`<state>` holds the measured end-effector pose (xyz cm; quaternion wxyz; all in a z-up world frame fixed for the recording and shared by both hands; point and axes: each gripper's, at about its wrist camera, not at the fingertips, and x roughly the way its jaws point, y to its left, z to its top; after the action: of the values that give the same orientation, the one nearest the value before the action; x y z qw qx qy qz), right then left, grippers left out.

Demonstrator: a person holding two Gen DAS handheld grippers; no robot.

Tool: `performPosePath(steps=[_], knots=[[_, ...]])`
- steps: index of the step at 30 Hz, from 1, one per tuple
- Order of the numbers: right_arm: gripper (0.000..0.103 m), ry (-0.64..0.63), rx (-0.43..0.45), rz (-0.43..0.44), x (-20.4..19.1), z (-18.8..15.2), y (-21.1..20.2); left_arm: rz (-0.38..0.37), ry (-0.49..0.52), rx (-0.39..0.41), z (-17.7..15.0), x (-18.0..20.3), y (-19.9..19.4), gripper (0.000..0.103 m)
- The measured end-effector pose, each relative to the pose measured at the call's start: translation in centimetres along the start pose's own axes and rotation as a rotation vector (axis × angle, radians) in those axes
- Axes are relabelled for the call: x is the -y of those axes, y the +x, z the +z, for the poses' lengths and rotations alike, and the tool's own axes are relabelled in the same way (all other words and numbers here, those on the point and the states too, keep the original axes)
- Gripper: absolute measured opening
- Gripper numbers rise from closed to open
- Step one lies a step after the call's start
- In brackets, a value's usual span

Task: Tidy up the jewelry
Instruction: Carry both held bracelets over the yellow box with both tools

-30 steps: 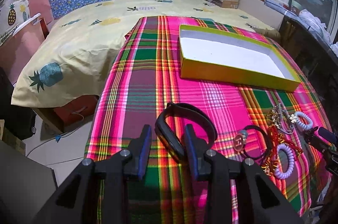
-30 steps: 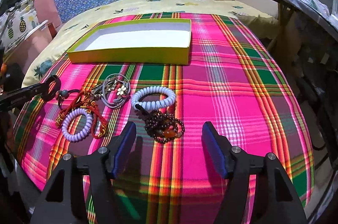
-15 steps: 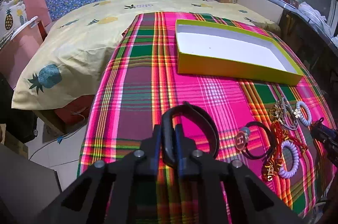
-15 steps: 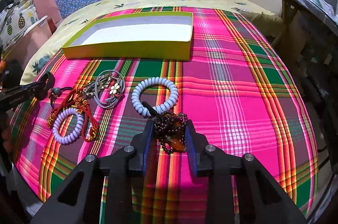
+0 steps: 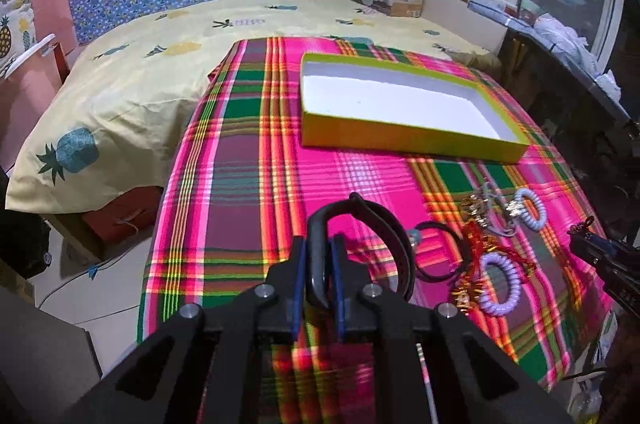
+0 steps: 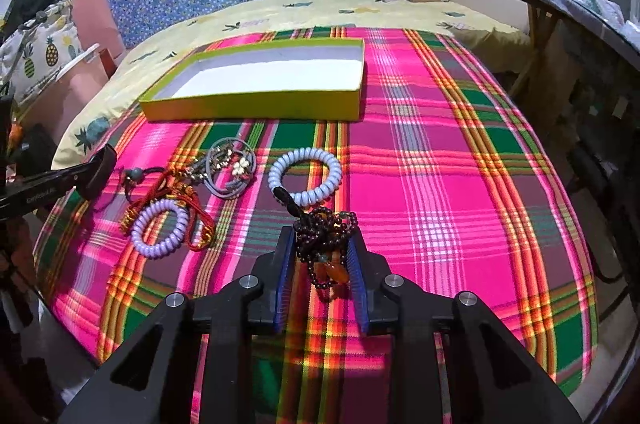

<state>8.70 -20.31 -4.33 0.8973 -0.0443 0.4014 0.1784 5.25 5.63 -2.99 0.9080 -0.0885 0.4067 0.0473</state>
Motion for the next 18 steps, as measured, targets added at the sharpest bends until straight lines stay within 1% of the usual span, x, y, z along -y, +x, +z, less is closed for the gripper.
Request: performPosePath(steps=[4,9,15,18], knots=[[0.026,-0.009,0.014,0.010,-0.2,1.0,-0.4,-0.020,0.006,-0.001,0.8,0.3,-0.2,0.013],[0.026,-0.039,0.040,0.024,-0.7,3.1,-0.3,-0.034,0.024,0.003,2.7,0.8,0.3,0.013],[0.026,-0.064,0.063,0.039,-0.7,6.8,1.4,-0.045,0.065,0.020,5.9,1.8,1.7,0.013],[0.026,-0.078,0.068,0.039,-0.5,9.1,3.1,-0.048,0.082,0.016,7.7,2.3,3.2,0.013]])
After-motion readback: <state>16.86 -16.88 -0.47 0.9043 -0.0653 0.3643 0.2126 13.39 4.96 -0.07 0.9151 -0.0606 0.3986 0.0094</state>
